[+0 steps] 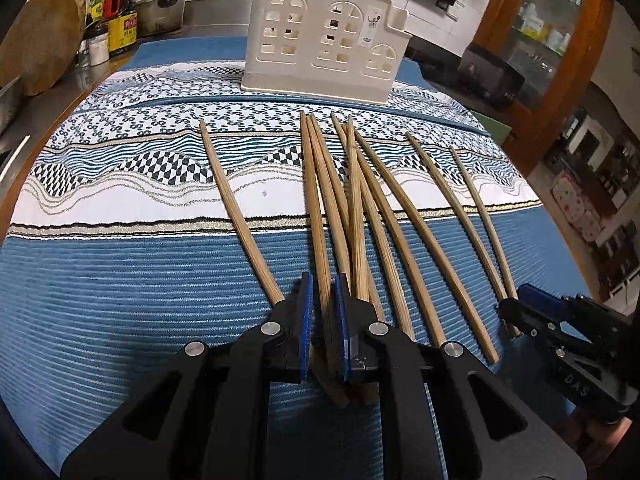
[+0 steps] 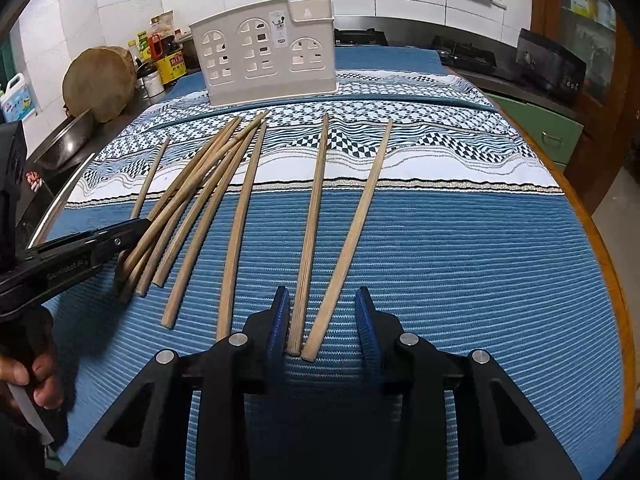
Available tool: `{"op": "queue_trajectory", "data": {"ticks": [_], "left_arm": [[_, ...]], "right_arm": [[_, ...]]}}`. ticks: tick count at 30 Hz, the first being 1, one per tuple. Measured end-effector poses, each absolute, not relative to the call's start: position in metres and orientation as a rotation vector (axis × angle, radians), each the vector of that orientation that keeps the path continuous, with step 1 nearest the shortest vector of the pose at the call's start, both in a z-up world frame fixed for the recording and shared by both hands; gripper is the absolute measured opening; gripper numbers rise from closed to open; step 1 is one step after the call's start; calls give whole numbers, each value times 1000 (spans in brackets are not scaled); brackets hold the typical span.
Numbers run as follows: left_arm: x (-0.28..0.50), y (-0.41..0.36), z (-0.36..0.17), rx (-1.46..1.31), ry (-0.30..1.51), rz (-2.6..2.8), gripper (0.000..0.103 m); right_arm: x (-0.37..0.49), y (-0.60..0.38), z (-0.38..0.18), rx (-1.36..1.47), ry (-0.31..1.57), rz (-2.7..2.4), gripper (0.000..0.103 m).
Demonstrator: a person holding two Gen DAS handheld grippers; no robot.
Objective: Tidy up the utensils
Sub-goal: 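Close the right gripper around a single wooden chopstick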
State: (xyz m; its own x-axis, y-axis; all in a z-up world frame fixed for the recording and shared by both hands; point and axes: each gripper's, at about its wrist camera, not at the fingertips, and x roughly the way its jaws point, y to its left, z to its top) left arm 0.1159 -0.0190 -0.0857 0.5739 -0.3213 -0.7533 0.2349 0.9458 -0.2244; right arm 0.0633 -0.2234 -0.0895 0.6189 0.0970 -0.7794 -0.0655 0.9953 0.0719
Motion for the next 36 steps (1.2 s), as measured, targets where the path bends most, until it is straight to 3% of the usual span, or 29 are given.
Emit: {"op": "queue_trajectory", "data": {"ticks": [3, 5, 9, 12, 15, 19, 27, 36], "left_arm": [[116, -19, -86, -105, 904, -315, 13], [115, -24, -85, -79, 900, -297, 13], [117, -25, -85, -85, 899, -276, 8], [118, -25, -85, -97, 899, -265, 8], [118, -24, -85, -105, 899, -269, 9], [118, -23, -86, -111, 899, -273, 9], [119, -19, -86, -122, 896, -299, 9], [127, -26, -85, -96, 895, -269, 10]], "right_arm": [[62, -224, -90, 30, 893, 92, 34], [61, -225, -90, 22, 887, 81, 25], [59, -231, -90, 39, 884, 74, 18], [59, -230, -89, 43, 883, 81, 22], [57, -236, -87, 111, 880, 118, 34], [57, -246, -85, 155, 868, 99, 34], [68, -254, -85, 168, 873, 66, 19], [75, -238, -90, 60, 885, 32, 21]]}}
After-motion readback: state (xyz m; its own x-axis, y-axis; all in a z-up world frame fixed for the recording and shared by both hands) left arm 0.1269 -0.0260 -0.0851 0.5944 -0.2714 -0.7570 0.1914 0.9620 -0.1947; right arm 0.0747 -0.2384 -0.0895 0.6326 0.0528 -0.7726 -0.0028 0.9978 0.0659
